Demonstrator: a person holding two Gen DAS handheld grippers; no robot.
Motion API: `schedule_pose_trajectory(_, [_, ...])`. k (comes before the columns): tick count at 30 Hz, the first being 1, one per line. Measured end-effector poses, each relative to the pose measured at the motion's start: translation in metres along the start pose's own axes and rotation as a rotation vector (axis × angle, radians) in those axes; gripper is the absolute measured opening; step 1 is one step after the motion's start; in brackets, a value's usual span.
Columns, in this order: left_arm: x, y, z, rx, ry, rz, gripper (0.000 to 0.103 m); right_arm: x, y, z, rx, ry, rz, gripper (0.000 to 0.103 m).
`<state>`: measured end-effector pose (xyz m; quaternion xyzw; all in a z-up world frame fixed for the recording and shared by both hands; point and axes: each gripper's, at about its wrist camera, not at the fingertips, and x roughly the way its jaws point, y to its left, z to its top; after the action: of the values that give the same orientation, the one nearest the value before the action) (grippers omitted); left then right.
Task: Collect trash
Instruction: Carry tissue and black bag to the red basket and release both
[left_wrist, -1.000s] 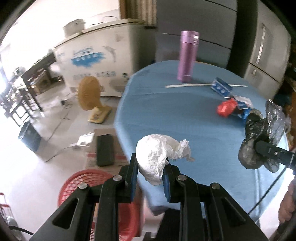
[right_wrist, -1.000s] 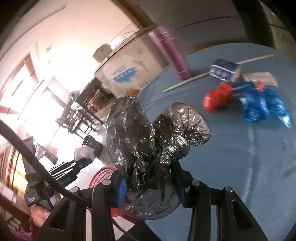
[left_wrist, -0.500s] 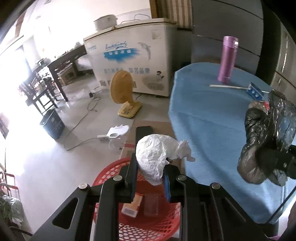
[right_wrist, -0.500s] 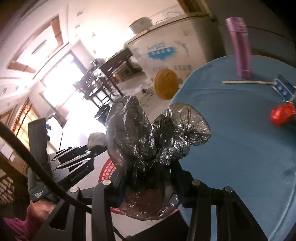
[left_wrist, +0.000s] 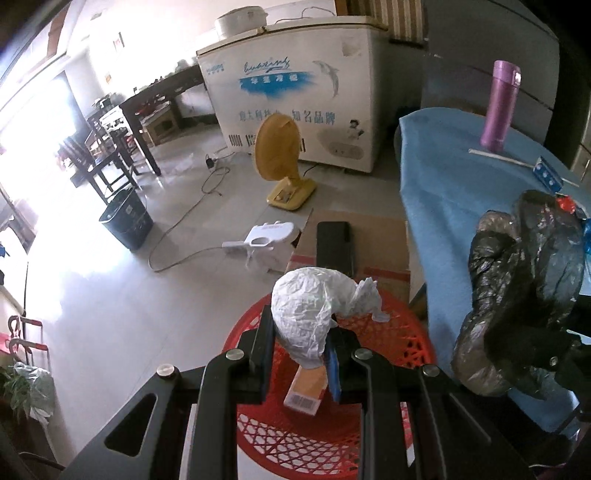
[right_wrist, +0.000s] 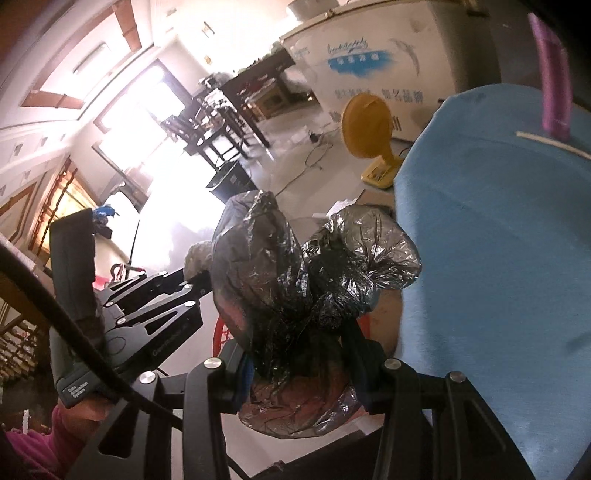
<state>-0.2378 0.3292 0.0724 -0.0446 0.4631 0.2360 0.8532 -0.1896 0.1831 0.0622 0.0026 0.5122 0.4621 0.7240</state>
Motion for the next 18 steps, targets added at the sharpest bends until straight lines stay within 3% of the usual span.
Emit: schedule_pose_trajectory(18, [0.026, 0.024, -0.022, -0.058, 0.102, -0.054, 0.027, 0.060, 0.015, 0.004, 0.000, 0.124, 0.007, 0.050])
